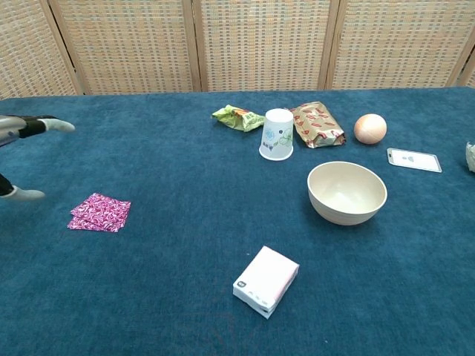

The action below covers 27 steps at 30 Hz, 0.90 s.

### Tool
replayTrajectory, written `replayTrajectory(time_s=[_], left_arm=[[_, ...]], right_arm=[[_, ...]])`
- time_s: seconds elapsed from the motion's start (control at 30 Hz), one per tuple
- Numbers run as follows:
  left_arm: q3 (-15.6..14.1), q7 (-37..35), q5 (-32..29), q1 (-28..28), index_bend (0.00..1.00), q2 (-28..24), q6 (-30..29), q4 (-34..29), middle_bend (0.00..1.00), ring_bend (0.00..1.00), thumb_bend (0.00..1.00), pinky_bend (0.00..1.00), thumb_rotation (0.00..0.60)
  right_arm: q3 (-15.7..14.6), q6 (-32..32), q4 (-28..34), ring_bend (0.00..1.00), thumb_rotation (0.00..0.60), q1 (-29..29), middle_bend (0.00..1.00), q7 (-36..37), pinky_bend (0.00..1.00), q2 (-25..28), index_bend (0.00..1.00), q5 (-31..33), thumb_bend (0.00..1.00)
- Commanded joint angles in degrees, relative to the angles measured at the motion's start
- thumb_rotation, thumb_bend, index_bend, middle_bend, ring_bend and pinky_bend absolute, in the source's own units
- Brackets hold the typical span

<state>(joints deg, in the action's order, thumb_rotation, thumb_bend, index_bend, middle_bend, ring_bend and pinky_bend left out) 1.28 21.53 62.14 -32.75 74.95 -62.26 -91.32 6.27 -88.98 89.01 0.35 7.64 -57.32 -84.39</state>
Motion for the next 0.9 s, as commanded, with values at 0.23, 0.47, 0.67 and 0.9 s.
replayTrajectory(time_s=[0.23, 0.47, 0.67, 0.9], left_arm=[[-2.14, -7.57, 8.51, 9.83, 0.06, -6.32, -13.57, -3.99, 0.0, 0.0, 0.25, 0.0, 0.526], [-4.15, -11.04, 16.41, 16.92, 0.07, -7.11, -24.29, -4.59, 0.0, 0.0, 0.25, 0.0, 0.527], [-5.6, -11.86, 19.83, 21.1, 0.09, -7.21, -28.84, -5.57, 0.0, 0.0, 0.25, 0.0, 0.527], [-6.1, -11.43, 21.21, 23.76, 0.1, -7.59, -29.71, -6.62, 0.0, 0.0, 0.25, 0.0, 0.525]], right_arm=[[0.7, 1.68, 1.05, 0.0, 0.6, 1.14, 0.13, -2.45, 0.0, -0.03, 0.16, 1.53, 0.34], [0.43, 2.28, 1.79, 0.0, 0.6, 1.82, 0.13, -4.11, 0.0, -0.43, 0.16, 0.91, 0.34], [0.17, 2.26, 2.2, 0.0, 0.6, 2.02, 0.13, -4.92, 0.0, -0.73, 0.17, 0.42, 0.34], [0.03, 2.26, 2.1, 0.0, 0.6, 2.23, 0.13, -5.03, 0.0, -1.07, 0.17, 0.13, 0.34]])
